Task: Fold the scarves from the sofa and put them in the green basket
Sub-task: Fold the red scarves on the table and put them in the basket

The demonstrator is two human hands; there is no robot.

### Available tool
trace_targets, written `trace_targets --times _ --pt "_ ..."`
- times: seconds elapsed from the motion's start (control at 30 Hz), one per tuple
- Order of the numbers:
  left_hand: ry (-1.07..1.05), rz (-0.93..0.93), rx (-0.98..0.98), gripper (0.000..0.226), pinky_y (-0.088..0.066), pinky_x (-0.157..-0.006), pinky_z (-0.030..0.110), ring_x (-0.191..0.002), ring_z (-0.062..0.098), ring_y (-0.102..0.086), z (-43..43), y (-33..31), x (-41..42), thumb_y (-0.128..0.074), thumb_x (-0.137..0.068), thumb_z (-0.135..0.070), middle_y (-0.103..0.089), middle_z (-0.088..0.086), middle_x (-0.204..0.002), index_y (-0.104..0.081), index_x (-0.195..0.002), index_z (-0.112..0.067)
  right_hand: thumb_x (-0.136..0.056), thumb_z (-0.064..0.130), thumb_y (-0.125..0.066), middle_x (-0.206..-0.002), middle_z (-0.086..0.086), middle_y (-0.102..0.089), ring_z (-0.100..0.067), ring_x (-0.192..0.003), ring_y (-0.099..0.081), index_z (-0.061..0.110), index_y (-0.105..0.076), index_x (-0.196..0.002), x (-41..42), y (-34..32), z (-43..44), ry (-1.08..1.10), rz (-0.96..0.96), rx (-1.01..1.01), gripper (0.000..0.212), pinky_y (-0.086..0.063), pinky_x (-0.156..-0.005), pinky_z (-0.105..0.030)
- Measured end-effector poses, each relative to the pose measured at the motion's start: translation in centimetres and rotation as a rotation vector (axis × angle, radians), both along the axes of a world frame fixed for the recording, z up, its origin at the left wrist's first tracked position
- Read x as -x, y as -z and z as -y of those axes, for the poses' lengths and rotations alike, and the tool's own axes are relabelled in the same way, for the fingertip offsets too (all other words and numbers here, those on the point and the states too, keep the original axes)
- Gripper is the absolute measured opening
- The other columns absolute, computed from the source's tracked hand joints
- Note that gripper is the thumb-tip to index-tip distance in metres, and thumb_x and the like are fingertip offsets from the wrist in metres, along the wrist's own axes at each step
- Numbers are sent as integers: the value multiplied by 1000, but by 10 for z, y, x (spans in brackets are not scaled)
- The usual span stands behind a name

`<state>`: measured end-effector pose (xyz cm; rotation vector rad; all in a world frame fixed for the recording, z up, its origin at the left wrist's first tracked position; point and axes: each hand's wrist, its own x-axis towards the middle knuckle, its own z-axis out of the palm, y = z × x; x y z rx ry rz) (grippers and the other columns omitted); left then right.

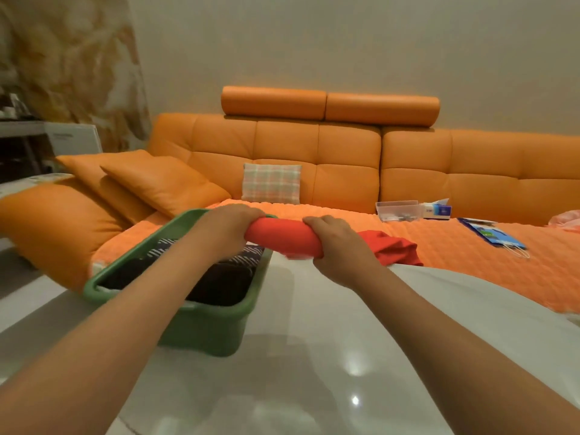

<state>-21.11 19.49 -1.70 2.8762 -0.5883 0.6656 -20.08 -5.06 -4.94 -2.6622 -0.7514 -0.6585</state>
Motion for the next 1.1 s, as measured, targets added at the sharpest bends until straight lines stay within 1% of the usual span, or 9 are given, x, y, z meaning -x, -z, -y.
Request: trace_targets --times 0.07,0.33,0.47,0.6,0.7,0.77,0.83,0.93,1.1 --pt "-58 -16 -25 49 -51 -83 38 -106 24 -62 -40 -4 -16 -59 -83 -7 -66 -3 -118 -60 -124 -34 -84 21 -74 -132 -8 -53 -31 -118 -46 19 -41 -147 -21 -6 -37 -31 26 41 71 -48 -92 -47" --pt "-140 -68 -92 56 -50 -91 41 -114 27 -60 -142 14 -66 -61 -83 -11 -63 0 -126 -50 -133 -34 -78 -9 -64 -130 -13 -45 -32 -117 -42 12 -31 -149 -88 -3 -145 -58 83 239 81 -55 -78 -45" --pt "-241 -204 -272 75 -22 -117 35 -143 20 -33 -148 28 -84 -51 -89 -3 -36 -3 -156 -25 -153 -32 -85 -4 -58 -136 -11 -40 -32 -126 -37 18 -29 -150 -107 14 -161 -16 -113 272 74 -47 -96 -45" --pt "-300 -406 -278 81 -2 -122 39 -152 18 -3 -144 40 -91 -44 -89 0 -14 -3 -164 -10 -156 -30 -91 2 -55 -146 -13 -34 -33 -136 -31 25 -16 -157 -115 21 -168 42 -347 336 81 -37 -109 -47" --pt "-329 -543 -96 72 -3 -121 43 -151 21 -7 -145 43 -93 -44 -90 -12 -17 -2 -162 -16 -153 -35 -92 11 -55 -159 -15 -21 -35 -144 -22 28 3 -159 -115 19 -167 51 -393 446 91 -28 -117 -48" --pt "-338 -451 4 56 -15 -115 42 -140 21 -22 -143 43 -89 -48 -88 -24 -32 -1 -146 -32 -140 -37 -93 24 -51 -164 -11 -13 -34 -148 -17 31 5 -159 -116 15 -164 26 -461 432 87 -19 -120 -47" --pt "-299 -274 0 34 -27 -102 36 -120 20 -34 -141 45 -85 -52 -85 -22 -37 -5 -118 -41 -113 -37 -96 37 -42 -165 -7 -15 -32 -149 -19 32 -3 -160 -118 11 -161 -1 -525 351 75 -18 -120 -47" --pt "-291 -147 4 29 -40 -79 34 -96 23 -47 -142 51 -84 -53 -79 -6 -43 -7 -98 -42 -88 -31 -99 34 -49 -158 -6 -31 -31 -142 -31 31 -22 -158 -117 9 -163 -34 -527 282 64 -28 -117 -48" --pt "-365 -292 -81 32 -37 -69 30 -95 25 -56 -137 43 -85 -47 -80 1 -52 -5 -100 -54 -83 -30 -90 16 -70 -129 -4 -50 -26 -122 -47 23 -60 -129 -110 12 -167 11 -374 187 41 -42 -101 -37"
